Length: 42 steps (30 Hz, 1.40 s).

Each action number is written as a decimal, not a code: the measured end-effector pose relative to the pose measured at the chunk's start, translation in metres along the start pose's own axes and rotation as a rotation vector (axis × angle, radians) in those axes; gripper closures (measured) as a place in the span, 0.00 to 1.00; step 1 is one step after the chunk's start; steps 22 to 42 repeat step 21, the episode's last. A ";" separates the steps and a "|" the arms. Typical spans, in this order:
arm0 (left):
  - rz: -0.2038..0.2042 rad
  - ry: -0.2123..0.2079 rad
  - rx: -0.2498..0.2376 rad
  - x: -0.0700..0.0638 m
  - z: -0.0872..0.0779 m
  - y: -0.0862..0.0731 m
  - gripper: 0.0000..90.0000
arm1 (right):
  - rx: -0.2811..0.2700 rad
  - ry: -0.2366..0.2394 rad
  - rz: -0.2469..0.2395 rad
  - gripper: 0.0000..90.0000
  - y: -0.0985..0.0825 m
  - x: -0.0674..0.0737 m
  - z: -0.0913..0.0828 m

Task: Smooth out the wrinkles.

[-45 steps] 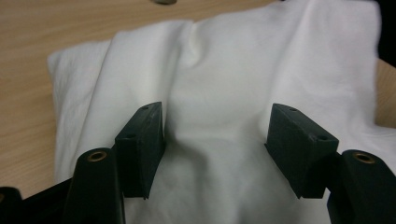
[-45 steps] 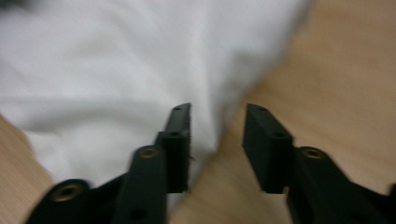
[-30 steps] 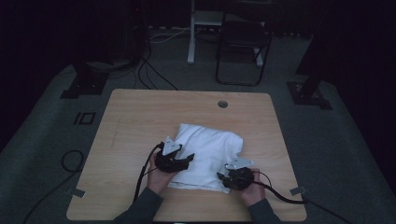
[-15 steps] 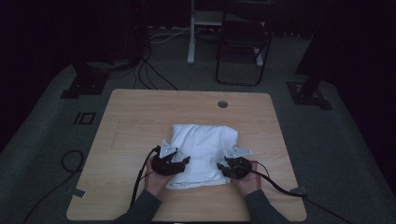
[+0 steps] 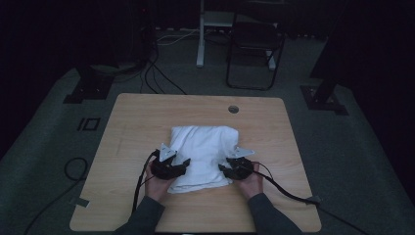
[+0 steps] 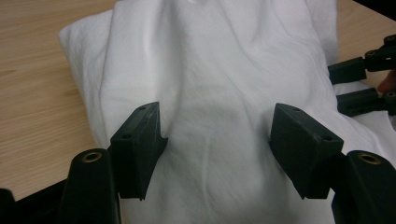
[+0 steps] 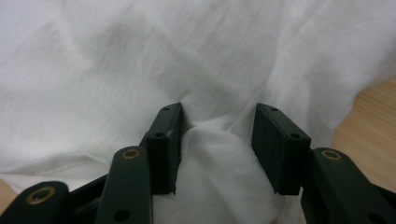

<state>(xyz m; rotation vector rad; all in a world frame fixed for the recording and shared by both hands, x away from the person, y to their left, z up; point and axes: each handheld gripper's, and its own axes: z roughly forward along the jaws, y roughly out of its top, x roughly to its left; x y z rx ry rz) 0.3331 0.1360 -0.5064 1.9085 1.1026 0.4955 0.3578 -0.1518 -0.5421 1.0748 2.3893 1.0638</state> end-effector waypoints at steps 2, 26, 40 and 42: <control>-0.008 0.011 -0.003 0.006 0.001 0.001 0.39 | -0.003 0.004 0.003 0.57 0.003 0.001 0.004; -0.089 0.049 -0.085 0.037 -0.023 0.015 0.39 | -0.177 -0.026 0.088 0.44 0.016 -0.013 -0.049; -0.089 0.049 -0.085 0.037 -0.023 0.015 0.39 | -0.177 -0.026 0.088 0.44 0.016 -0.013 -0.049; -0.089 0.049 -0.085 0.037 -0.023 0.015 0.39 | -0.177 -0.026 0.088 0.44 0.016 -0.013 -0.049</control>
